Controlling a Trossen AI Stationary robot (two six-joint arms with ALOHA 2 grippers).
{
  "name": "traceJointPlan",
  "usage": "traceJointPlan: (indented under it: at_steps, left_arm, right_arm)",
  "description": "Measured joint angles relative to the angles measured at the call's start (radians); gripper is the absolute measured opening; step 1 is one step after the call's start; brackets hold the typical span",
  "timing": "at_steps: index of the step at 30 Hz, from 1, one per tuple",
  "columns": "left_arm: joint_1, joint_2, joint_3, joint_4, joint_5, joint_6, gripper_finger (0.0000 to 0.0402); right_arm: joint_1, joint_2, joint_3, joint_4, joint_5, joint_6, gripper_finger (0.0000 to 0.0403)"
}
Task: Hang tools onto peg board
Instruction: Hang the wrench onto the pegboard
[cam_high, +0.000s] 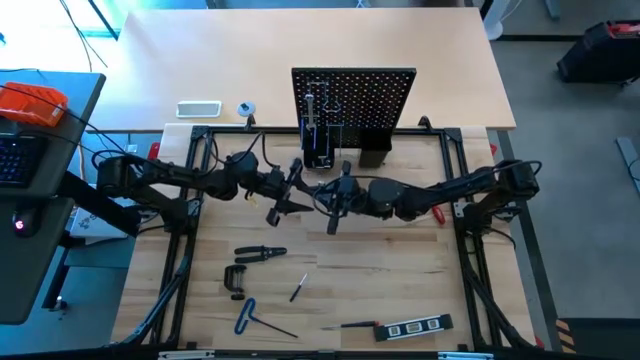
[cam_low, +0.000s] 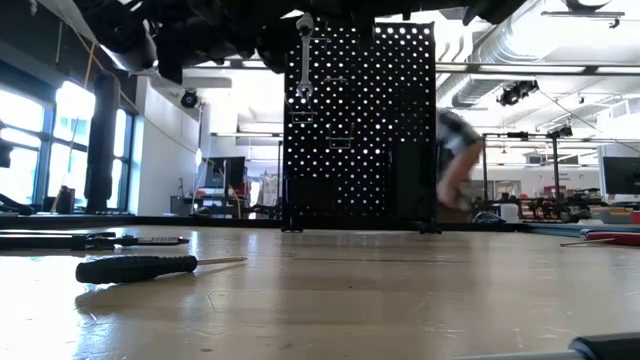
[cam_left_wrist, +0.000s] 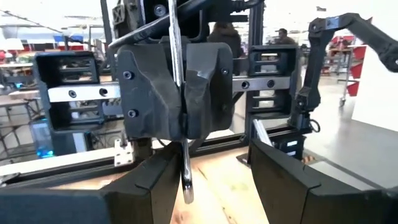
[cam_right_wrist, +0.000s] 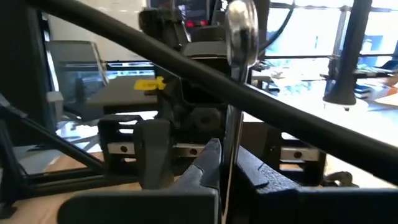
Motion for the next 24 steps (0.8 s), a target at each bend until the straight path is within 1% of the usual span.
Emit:
traceJointPlan:
  at_steps: [5, 10, 18, 24]
  left_arm:
    - [0.021, 0.0, 0.026, -0.026, 0.034, -0.026, 0.018]
    - [0.065, 0.0, 0.048, -0.04, 0.044, -0.045, 0.018]
    - [0.135, 0.001, 0.06, -0.039, 0.061, -0.051, 0.0179]
    - [0.154, 0.0, 0.06, -0.048, 0.094, -0.042, 0.0178]
  right_arm:
    - [-0.028, -0.006, 0.0, -0.002, -0.058, 0.0, 0.0]
    - [-0.063, -0.018, 0.001, -0.005, -0.077, -0.016, 0.0]
    - [-0.121, -0.034, 0.001, -0.018, -0.14, -0.016, 0.0]
    - [-0.139, -0.041, 0.0, -0.04, -0.172, -0.013, 0.0]
